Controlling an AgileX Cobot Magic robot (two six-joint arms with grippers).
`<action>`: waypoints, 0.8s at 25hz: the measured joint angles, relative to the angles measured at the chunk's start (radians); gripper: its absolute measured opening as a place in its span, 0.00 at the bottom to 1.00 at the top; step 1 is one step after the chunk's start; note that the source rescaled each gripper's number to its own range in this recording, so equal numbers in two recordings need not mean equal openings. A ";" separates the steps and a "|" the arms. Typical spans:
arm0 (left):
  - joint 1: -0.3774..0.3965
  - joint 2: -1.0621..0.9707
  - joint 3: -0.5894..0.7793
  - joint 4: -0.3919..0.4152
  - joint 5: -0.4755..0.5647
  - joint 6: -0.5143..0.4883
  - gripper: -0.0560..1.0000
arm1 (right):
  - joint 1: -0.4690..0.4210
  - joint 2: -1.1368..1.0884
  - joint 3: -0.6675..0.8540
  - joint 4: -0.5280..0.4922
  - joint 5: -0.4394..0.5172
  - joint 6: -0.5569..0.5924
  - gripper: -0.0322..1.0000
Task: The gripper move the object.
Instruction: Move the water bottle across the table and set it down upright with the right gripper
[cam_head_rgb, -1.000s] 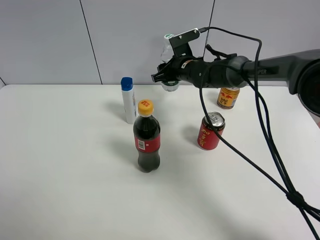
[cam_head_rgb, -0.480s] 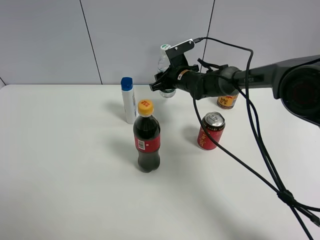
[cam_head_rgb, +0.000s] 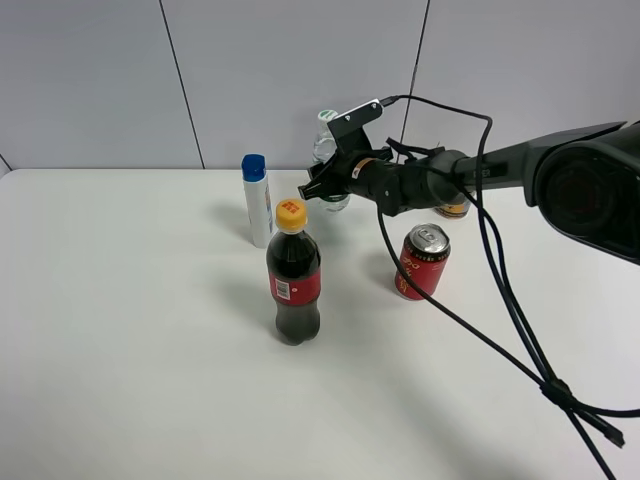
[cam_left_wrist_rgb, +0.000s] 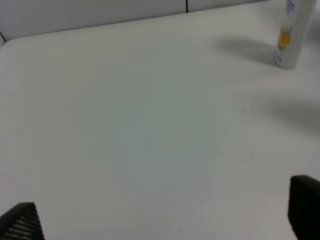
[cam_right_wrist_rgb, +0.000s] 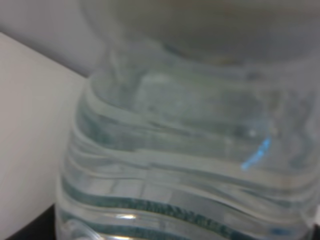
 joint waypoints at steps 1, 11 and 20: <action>0.000 0.000 0.000 0.000 0.000 0.000 1.00 | 0.000 0.009 0.000 -0.001 -0.003 0.000 0.03; 0.000 0.000 0.000 0.000 0.000 0.000 1.00 | 0.000 0.033 -0.001 -0.007 -0.056 0.000 0.03; 0.000 0.000 0.000 0.000 0.000 0.000 1.00 | 0.000 0.033 -0.003 -0.007 -0.085 0.001 0.48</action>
